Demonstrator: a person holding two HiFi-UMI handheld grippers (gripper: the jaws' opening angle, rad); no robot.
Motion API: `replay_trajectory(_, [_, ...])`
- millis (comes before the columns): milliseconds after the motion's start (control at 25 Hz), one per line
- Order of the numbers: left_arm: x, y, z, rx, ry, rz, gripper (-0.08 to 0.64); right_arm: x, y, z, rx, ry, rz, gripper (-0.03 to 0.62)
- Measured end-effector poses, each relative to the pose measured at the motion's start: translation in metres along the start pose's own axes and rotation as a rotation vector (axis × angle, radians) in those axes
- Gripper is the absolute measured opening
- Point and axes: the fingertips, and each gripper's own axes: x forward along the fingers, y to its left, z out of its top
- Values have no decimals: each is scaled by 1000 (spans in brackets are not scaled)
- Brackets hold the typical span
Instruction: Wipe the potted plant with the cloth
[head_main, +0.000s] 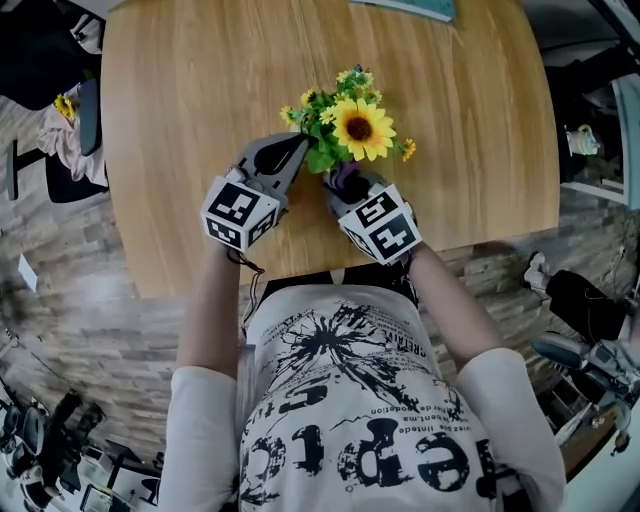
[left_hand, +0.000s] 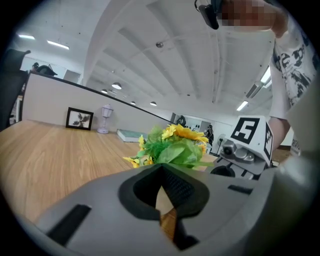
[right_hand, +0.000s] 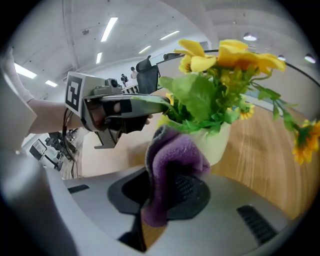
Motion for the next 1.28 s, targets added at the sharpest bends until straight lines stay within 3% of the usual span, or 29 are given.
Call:
replay_trajectory(440, [0, 2, 0, -32, 15, -7, 3, 19, 25, 20, 42, -1, 95, 77])
replay_trajectory(800, [1, 2, 0, -34, 33, 25, 3, 11, 28, 18, 57, 81, 139, 75])
replay_trajectory(1040, [0, 2, -1, -45, 36, 72, 3, -16, 9, -13, 46, 162, 152, 75])
replay_trajectory(1280, [-1, 3, -2, -57, 55, 107, 3, -43, -45, -37, 55, 224, 70, 75])
